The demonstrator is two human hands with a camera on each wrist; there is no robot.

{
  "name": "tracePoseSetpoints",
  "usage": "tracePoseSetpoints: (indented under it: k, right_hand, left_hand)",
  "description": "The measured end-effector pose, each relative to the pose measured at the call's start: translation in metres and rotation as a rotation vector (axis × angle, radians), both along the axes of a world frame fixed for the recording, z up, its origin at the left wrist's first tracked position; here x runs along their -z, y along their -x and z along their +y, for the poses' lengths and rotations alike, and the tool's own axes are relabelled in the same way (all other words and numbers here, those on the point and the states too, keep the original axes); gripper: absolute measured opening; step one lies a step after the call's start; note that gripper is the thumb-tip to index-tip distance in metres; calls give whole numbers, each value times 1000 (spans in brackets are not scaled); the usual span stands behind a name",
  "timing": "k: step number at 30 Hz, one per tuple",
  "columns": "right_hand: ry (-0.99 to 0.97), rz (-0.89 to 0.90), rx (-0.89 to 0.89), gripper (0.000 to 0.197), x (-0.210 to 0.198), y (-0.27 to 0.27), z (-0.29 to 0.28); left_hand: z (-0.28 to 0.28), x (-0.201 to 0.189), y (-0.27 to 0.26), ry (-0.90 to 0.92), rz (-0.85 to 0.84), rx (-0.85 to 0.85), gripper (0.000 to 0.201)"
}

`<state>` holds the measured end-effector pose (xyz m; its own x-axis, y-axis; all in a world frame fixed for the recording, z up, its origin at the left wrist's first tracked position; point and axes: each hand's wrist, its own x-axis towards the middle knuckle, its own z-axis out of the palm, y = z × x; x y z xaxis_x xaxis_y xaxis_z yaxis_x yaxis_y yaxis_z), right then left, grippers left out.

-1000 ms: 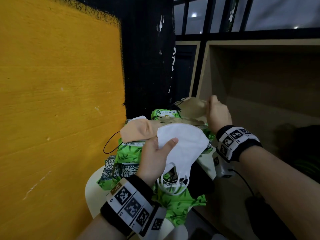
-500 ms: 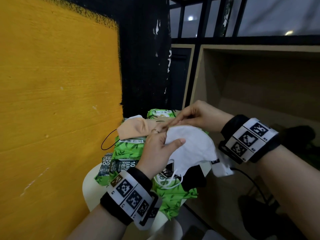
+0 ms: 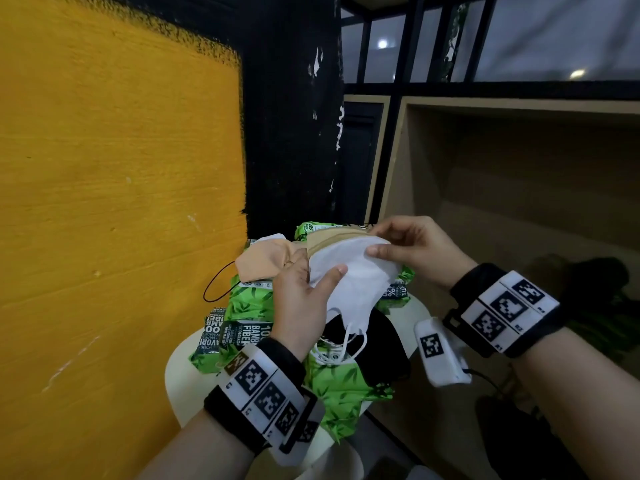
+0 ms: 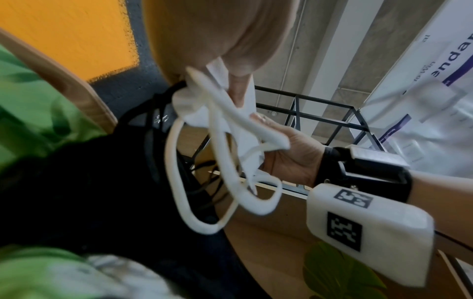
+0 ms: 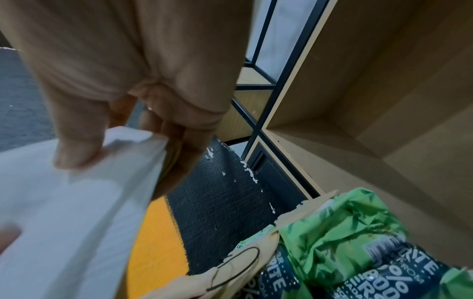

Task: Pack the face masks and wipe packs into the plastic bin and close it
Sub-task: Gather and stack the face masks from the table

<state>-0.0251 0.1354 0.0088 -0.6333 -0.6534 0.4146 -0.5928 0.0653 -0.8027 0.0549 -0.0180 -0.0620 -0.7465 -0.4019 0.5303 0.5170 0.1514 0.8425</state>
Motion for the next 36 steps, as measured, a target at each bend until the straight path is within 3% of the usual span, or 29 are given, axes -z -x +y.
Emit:
tracePoseSetpoints:
  k: [4,9,10,13,15,18,21,25,32,36]
  right_hand:
    - [6,2,35,15,5,-4,-8]
    - [62,22,89,20,10,-5,-16]
    - [80,29,106,20,10,-4,-17]
    - [97,8,126,23,8,0,-20]
    - [75,29,212,22,6,14,-17]
    - [-69,75,412,21,8,47,-8]
    - [-370,101,581,11,18,75,1]
    - [-772,263,619,37,38,97,0]
    - [-952,329,617,43,52,111,-14]
    - [-1050,391,675,36,47,113,-20]
  left_hand:
    - [3,-2,-1,-37,6,3,31]
    - [2,-3,-3,-106,-43,2,68]
    - [1,-3,-3,-113,-75,10,68]
    - [-3,-4,-2,-81,-106,-29,13]
    - [-6,-3,-2,-47,-123,-85,34]
    - [-10,6,3,-50,-109,-128,49]
    - [-11,8,6,-70,-118,-110,50]
    - [-15,13,12,-105,-146,-90,47]
    - [-15,14,10,-145,-140,-17,38]
    - [-14,15,11,-159,-139,-7,6]
